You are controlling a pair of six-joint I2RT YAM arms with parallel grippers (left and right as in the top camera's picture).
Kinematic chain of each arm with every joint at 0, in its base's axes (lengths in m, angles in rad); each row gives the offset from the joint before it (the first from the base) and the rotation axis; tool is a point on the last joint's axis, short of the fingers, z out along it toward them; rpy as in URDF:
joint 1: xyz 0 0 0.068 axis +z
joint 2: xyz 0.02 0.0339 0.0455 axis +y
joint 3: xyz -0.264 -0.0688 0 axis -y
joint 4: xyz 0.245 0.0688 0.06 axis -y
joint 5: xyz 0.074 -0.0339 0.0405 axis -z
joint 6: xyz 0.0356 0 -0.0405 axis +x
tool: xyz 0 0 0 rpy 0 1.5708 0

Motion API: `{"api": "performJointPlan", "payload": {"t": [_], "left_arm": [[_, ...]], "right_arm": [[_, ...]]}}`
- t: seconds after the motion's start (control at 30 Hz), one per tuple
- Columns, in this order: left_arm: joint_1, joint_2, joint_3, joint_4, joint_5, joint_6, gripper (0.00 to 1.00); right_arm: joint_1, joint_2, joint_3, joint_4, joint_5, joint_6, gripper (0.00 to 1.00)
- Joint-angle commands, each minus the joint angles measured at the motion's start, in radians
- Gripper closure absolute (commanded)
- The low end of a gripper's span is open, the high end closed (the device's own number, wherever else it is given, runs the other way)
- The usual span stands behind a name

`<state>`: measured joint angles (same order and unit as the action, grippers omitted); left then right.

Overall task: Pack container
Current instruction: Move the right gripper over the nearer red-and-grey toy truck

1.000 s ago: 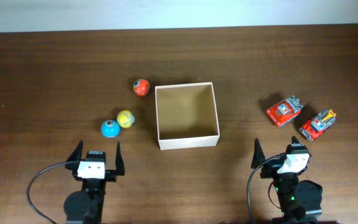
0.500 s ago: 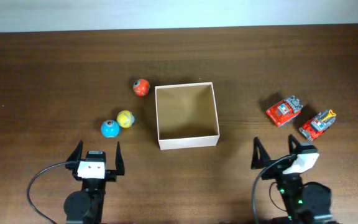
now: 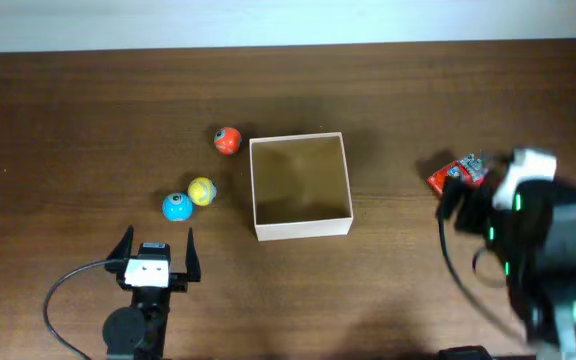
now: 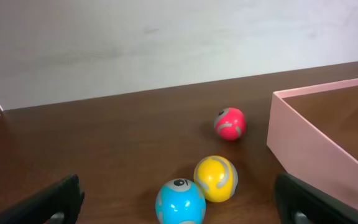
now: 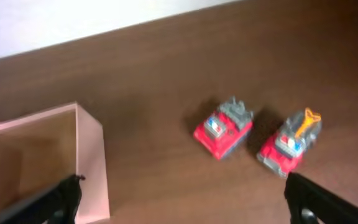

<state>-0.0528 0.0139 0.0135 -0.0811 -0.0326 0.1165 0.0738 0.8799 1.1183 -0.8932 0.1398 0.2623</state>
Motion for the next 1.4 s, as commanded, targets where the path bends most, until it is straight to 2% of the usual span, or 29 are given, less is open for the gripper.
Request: {"api": "performJointPlan", "payload": {"t": [0.0,0.23,0.3,0.5,0.8,0.93,1.37], "left_arm": [[0.006,-0.008,-0.004,-0.002,0.011,0.016,0.01],[0.006,-0.008,-0.004,-0.002,0.011,0.016,0.01],[0.006,-0.008,-0.004,-0.002,0.011,0.016,0.01],[0.006,-0.008,-0.004,-0.002,0.011,0.016,0.01],[0.006,-0.008,-0.004,-0.002,0.011,0.016,0.01],[0.006,-0.008,-0.004,-0.002,0.011,0.016,0.01],[0.006,-0.008,-0.004,-0.002,0.011,0.016,0.01]], "right_arm": [[0.004,0.175,0.16,-0.016,-0.107,0.008,0.01],[0.004,0.413,0.201,0.018,-0.192,0.037,0.01],[0.003,0.461,0.201,0.018,-0.159,0.132,0.02],[0.003,0.57,0.201,-0.036,0.043,0.549,0.01],[0.003,0.694,0.2,-0.037,0.191,0.904,0.01],[0.002,0.744,0.2,-0.031,0.225,0.952,0.02],[-0.081,0.816,0.2,-0.04,0.216,0.916,0.01]]}}
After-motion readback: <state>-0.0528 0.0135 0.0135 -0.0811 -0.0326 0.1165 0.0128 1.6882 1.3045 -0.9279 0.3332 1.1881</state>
